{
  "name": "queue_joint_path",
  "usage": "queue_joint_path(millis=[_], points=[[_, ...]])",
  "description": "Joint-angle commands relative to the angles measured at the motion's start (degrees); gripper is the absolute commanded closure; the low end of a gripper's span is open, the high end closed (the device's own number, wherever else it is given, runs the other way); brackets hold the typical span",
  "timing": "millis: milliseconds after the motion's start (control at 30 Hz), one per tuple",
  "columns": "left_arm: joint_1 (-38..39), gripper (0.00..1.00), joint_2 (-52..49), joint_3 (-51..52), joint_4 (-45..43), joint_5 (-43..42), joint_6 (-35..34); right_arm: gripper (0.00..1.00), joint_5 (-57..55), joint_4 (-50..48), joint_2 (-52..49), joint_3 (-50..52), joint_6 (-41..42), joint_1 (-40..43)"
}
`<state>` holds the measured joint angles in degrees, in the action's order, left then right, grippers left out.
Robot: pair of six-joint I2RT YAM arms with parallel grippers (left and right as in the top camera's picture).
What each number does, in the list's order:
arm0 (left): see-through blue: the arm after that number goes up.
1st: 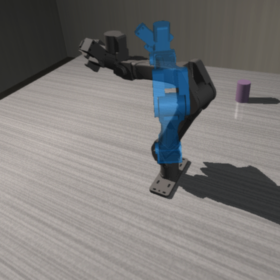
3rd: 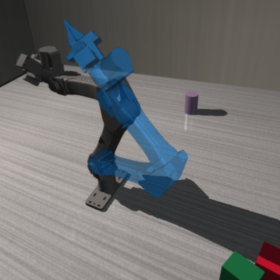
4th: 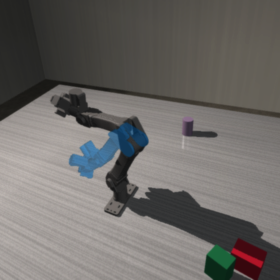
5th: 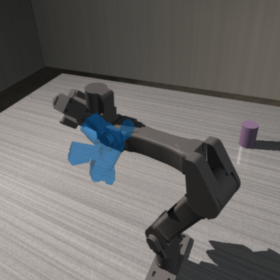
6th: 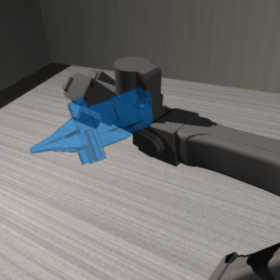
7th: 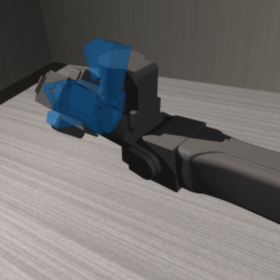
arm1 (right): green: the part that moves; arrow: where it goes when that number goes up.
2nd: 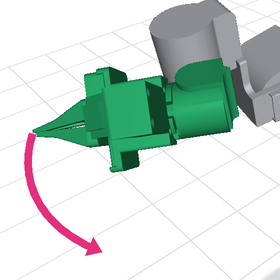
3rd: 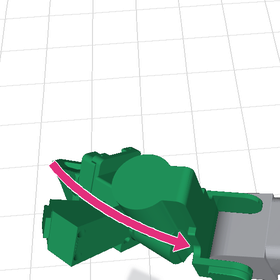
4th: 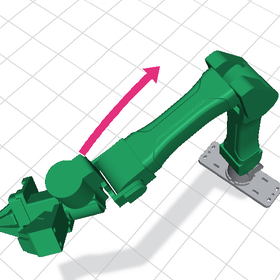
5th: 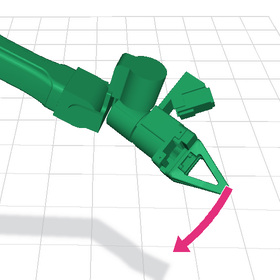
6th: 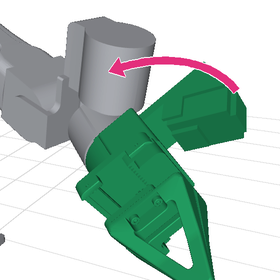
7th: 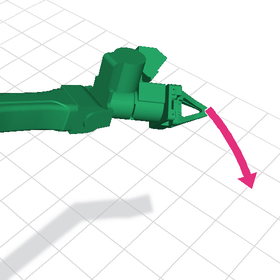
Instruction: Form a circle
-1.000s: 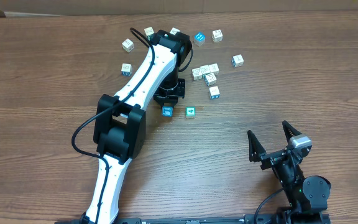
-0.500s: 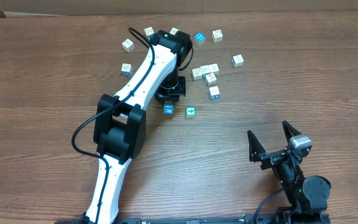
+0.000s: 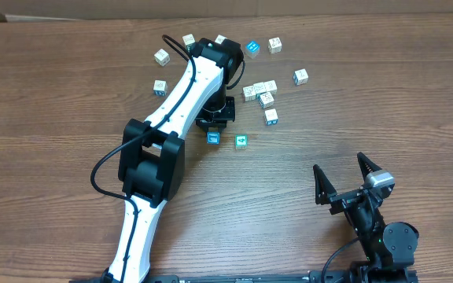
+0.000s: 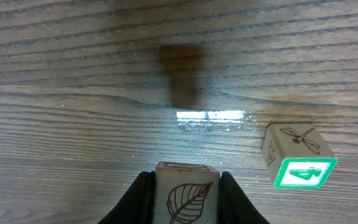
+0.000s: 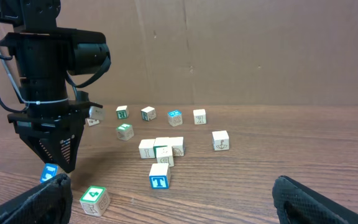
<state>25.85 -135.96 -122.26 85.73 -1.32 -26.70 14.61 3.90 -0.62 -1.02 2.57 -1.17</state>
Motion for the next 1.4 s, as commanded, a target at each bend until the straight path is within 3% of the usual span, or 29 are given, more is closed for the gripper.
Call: queue_joint_path(millis=[0, 533, 1167, 1267, 1367], points=[[0.13, 0.96, 2.25, 0.31, 0.39, 0.07, -0.81, 0.00, -0.44, -0.35, 0.46, 0.57, -0.28, 0.17], [0.81, 0.96, 2.25, 4.55, -2.82, 0.42, -0.83, 0.00, -0.44, -0.35, 0.46, 0.57, -0.28, 0.17], [1.33, 0.96, 2.25, 4.90, -12.96, 0.39, -3.41, 0.00, -0.44, -0.35, 0.46, 0.57, -0.28, 0.17], [1.81, 0.86, 2.25, 4.90, -14.14, 0.39, -3.39, 0.00, -0.44, -0.35, 0.46, 0.57, -0.28, 0.17], [2.36, 0.85, 2.25, 4.90, -14.40, 0.39, -3.37, 0.00, -0.44, -0.35, 0.46, 0.57, -0.26, 0.17]])
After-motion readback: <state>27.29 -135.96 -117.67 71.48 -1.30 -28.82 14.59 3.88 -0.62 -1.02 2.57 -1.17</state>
